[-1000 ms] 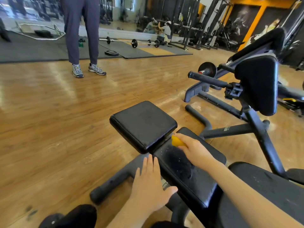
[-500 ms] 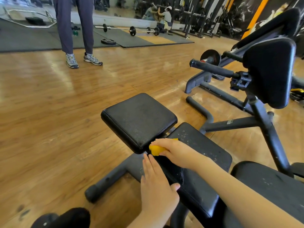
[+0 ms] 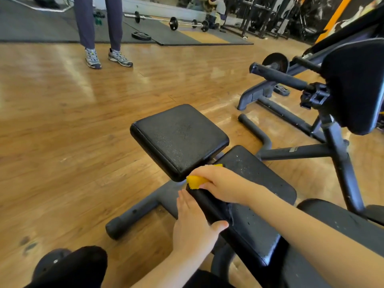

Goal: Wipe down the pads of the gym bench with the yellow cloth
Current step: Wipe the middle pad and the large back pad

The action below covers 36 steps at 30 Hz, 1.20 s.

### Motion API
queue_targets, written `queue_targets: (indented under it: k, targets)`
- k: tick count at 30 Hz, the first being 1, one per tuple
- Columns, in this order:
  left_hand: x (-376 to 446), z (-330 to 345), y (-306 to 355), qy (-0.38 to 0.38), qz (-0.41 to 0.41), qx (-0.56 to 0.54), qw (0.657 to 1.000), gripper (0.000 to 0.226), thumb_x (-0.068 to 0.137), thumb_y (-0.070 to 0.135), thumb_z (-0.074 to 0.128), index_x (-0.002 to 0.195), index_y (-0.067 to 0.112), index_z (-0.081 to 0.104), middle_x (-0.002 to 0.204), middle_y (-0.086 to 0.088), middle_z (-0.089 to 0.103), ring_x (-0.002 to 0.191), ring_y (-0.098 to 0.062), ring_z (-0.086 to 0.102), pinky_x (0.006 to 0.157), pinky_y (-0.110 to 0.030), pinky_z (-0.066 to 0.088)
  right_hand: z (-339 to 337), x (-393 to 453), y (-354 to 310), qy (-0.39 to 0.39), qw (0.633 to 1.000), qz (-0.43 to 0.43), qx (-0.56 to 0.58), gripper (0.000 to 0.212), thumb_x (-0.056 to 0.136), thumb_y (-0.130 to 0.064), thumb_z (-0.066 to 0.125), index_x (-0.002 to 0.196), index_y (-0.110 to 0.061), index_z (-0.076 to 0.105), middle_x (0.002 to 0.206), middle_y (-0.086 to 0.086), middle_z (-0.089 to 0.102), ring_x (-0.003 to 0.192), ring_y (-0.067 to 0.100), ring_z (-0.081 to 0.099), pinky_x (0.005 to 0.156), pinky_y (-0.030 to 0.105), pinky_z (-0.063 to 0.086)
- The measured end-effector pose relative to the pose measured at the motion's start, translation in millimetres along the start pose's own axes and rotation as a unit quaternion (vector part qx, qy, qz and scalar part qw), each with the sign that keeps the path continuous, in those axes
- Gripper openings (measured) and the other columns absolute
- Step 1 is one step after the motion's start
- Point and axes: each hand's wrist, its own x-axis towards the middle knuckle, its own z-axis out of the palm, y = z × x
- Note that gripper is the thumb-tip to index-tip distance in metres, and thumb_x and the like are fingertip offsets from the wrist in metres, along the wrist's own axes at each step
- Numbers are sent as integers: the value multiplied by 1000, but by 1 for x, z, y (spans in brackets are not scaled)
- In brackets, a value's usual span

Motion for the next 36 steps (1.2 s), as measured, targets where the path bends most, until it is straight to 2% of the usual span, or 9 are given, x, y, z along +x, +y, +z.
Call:
queue_targets:
  k: [6,8,11,16,20,23,28,31,36]
  targets:
    - [1,-3,-6,-9,27,6,1000,126,65,66,65,141,18,-23,154,5,-17,141,-13,-9,109,-31,24,-24,-1,45,60,995,77,21,27,93,-20,48,119,-19,56,119,-2,61,108,10,53,89,13,36]
    - [-1,-6,-9,-6,42,29,999,123,67,65,64,142,18,-22,154,4,-17,142,-13,-10,110,-32,23,-36,0,70,90,988,126,2,25,93,-15,47,117,-16,57,117,3,62,108,18,54,92,20,38]
    - [-3,-9,-8,-1,55,53,997,121,69,64,62,142,16,-22,154,2,-17,142,-14,-10,110,-32,23,-50,8,97,118,973,196,-31,24,93,-12,46,114,-9,56,115,13,61,109,29,53,97,42,39]
    - [-3,-7,-4,13,47,93,994,121,70,63,61,142,11,-21,155,-4,-16,143,-19,-8,110,-35,23,-43,16,87,135,956,260,-17,22,94,-15,43,113,-10,54,111,15,60,106,32,52,94,43,40]
    - [-2,-4,-1,16,35,87,995,122,69,62,64,141,12,-22,155,-3,-15,143,-19,-6,110,-35,23,-10,-4,30,126,982,144,12,23,92,-12,48,114,-10,57,117,8,60,111,23,52,90,20,33]
    - [-1,-2,-1,27,35,59,997,124,66,59,69,143,17,-19,155,0,-10,143,-19,-1,108,-36,28,11,-15,-9,102,993,66,14,31,95,-16,45,124,-17,52,134,2,51,128,14,40,106,24,30]
    - [-1,-5,-1,27,33,73,996,124,66,62,67,143,16,-18,155,-1,-11,143,-18,-1,108,-35,27,4,-18,-15,36,994,55,-84,51,93,0,39,140,-19,32,151,-2,28,141,11,19,113,23,17]
    - [-3,-8,-2,21,48,80,995,123,67,63,64,143,13,-18,155,-3,-12,143,-19,-2,109,-34,26,-14,-12,7,39,986,122,-103,52,90,6,39,139,-13,35,148,6,34,137,22,30,111,30,24]
    - [-5,-10,0,12,56,100,993,120,70,64,61,142,9,-18,155,-5,-14,143,-19,-4,109,-33,25,-40,-5,65,150,952,258,-61,27,94,-5,38,119,-4,50,118,18,59,108,35,53,95,45,39]
